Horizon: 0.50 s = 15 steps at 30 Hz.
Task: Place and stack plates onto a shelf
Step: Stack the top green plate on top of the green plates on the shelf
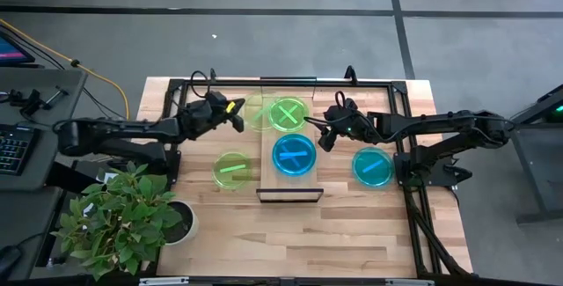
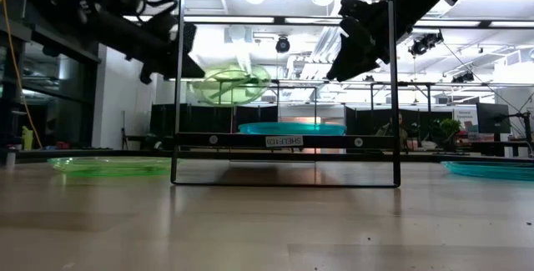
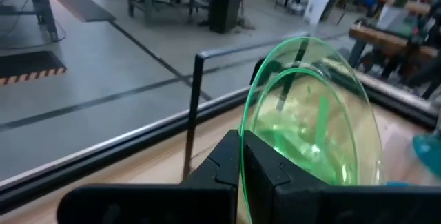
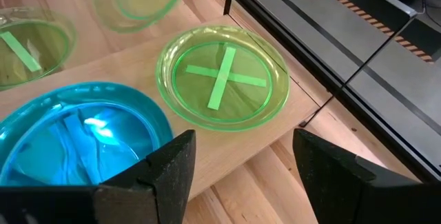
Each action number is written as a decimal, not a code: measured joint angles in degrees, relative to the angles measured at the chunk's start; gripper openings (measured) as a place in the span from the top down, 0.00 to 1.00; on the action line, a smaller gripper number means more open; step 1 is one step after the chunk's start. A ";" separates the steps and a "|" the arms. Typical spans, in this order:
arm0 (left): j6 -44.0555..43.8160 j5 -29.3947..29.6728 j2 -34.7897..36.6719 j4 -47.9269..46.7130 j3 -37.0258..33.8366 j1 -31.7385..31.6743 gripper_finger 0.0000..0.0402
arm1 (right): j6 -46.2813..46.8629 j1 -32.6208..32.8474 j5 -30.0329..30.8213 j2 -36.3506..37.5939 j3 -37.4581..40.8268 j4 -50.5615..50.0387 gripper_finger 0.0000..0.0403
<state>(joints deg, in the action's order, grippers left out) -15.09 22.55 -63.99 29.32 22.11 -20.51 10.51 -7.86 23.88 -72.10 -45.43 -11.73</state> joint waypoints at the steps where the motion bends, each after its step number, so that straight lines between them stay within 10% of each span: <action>1: -0.45 0.00 -1.89 2.64 0.00 0.01 1.00 | -0.01 0.00 0.00 0.00 0.00 0.02 0.44; 15: -1.92 -0.81 -26.66 23.79 6.92 0.60 1.00 | 0.08 0.00 0.00 0.00 0.00 0.88 0.44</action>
<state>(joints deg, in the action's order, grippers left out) -17.01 21.74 -90.65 53.11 29.03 -19.92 10.59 -7.86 23.88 -72.10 -45.43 -10.85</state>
